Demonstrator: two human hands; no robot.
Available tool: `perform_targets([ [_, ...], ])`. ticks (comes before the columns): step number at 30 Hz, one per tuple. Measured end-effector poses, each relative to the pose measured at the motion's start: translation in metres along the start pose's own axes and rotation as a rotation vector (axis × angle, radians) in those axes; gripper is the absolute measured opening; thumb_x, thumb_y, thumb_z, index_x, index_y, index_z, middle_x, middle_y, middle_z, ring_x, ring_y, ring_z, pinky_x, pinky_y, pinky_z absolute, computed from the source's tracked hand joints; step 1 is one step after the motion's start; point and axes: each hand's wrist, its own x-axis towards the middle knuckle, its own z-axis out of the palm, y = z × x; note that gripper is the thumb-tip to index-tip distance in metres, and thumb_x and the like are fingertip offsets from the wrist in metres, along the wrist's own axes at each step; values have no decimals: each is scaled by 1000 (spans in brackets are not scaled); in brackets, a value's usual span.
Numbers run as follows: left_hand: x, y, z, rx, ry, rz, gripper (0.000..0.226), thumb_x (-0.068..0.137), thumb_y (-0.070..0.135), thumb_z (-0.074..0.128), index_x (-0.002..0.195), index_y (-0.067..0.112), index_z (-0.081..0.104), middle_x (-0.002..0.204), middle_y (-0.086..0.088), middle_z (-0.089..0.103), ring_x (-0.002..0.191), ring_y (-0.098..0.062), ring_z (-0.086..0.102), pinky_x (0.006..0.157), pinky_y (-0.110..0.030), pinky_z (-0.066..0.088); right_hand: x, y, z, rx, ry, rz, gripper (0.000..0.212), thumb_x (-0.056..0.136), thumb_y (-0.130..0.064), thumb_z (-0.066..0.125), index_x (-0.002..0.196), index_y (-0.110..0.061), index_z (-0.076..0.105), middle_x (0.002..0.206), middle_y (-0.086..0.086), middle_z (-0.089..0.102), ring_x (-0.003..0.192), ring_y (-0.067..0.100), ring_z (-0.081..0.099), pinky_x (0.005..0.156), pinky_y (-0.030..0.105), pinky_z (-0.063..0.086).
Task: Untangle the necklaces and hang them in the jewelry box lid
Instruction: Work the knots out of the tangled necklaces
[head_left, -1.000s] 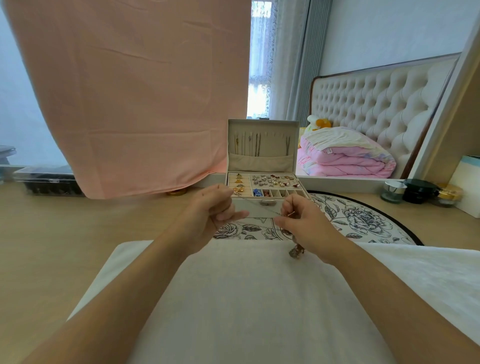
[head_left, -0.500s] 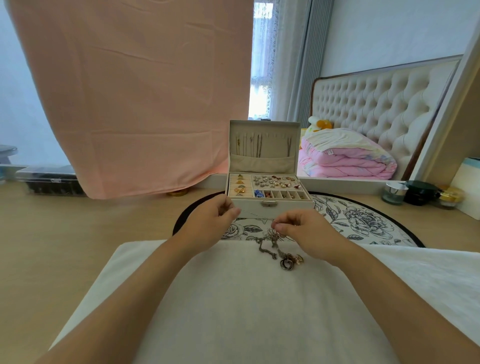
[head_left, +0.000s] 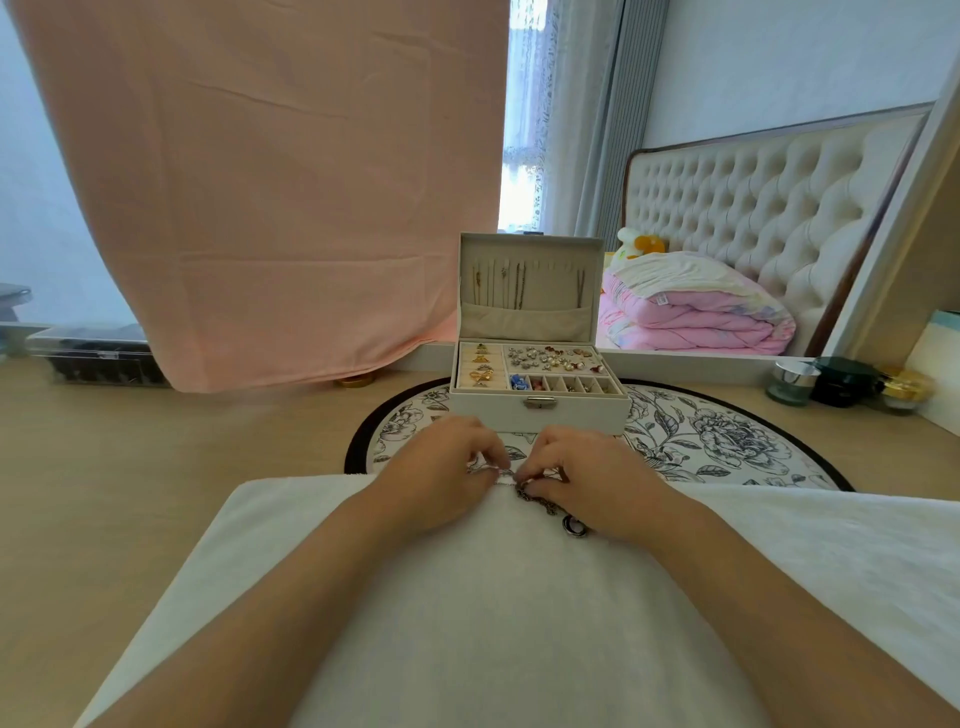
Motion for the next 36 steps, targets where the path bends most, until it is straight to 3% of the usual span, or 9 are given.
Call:
perform_targets([
  [3,-1,5,7,-32,-85,4,16,90,30,68,105,35,72,98,19,63,92,-3,57,86,-29,51,3,-1,-2,-87,-43,-8,19,97,-42,61,110,-40,74,111,-16,61,100,6,56,81,28,45],
  [8,-1,0,11,-105,-72,-48,12,91,30,68,101,35,72,94,19,66,86,2,59,82,-25,54,3,0,6,-64,51,62,19,98,-40,56,101,-35,73,103,-16,65,96,7,59,81,30,49],
  [15,-3,7,12,-372,3,-134,6,89,36,71,95,37,71,83,16,69,74,1,59,72,-22,49,2,1,5,503,114,258,20,99,-27,61,81,-23,69,48,-11,54,42,4,49,49,22,42],
  [22,-1,13,9,-608,65,-241,5,84,27,79,85,23,78,84,1,76,85,-19,70,82,-36,56,-1,-5,2,635,139,263,19,100,-27,60,85,-18,67,54,-5,57,45,8,50,50,23,45],
  [25,-2,15,6,-699,23,-251,7,89,22,72,84,18,75,77,4,73,69,-9,65,71,-26,52,0,-6,3,492,146,196,18,100,-29,57,86,-24,66,54,-17,58,50,3,50,58,28,49],
  [27,-4,17,5,-774,28,-279,10,92,17,67,83,18,72,74,6,68,67,-3,58,70,-21,46,0,-8,3,410,174,149,15,100,-29,57,91,-22,67,63,-17,55,55,1,49,60,20,47],
  [30,-3,18,7,-664,74,-223,15,94,17,60,83,23,67,71,11,61,66,-7,52,70,-28,45,-1,-11,2,357,211,105,13,100,-28,57,93,-22,67,67,-15,53,58,0,50,59,13,41],
  [33,-3,19,8,-629,108,-121,11,98,19,60,89,24,66,74,8,66,71,-17,61,71,-35,53,-1,-11,0,622,189,185,13,98,-31,61,91,-24,69,60,-16,62,54,6,55,57,25,48],
  [36,-5,19,5,-517,150,-65,8,98,23,60,95,27,65,78,9,72,70,-8,66,71,-32,58,-2,-8,-4,694,208,249,2,87,-27,77,86,-26,77,69,-6,72,53,7,56,56,23,50],
])
